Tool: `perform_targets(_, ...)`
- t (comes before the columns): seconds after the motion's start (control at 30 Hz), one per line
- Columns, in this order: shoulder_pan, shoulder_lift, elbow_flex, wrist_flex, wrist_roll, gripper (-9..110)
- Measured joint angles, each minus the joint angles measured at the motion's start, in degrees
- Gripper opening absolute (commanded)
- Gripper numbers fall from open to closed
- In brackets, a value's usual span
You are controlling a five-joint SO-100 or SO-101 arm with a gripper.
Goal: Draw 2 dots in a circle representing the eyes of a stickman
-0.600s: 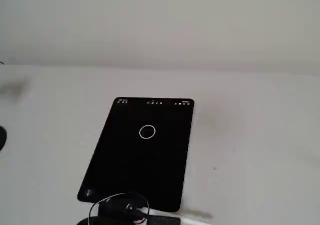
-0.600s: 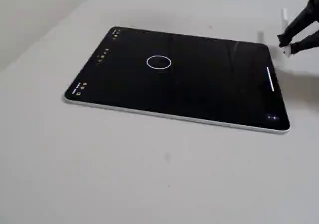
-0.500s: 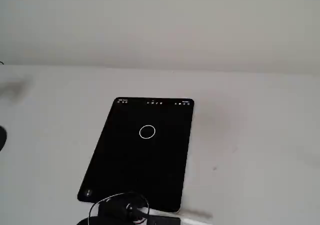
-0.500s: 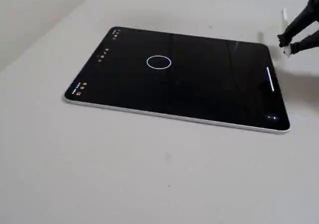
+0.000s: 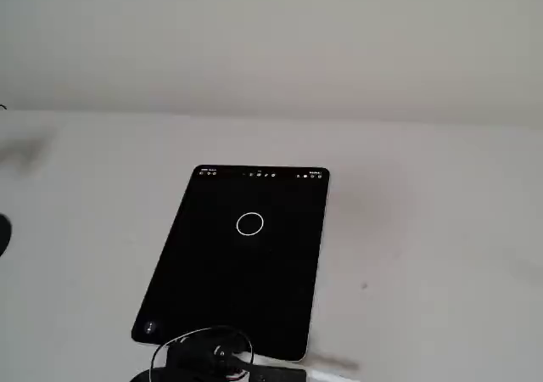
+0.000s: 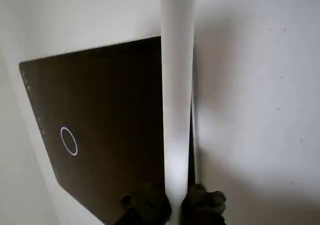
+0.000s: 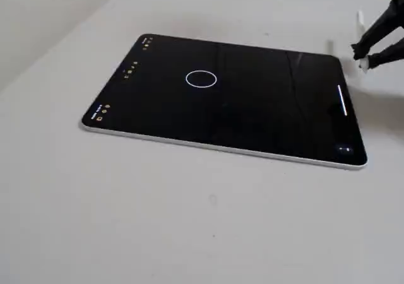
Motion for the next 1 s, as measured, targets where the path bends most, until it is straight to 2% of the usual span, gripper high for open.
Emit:
perform_targets(0.87,0.00,0.00,0.00,0.00,0.09,0)
perform_targets(1.0,0.09,0.44,2.29,-3.96,0.88,0)
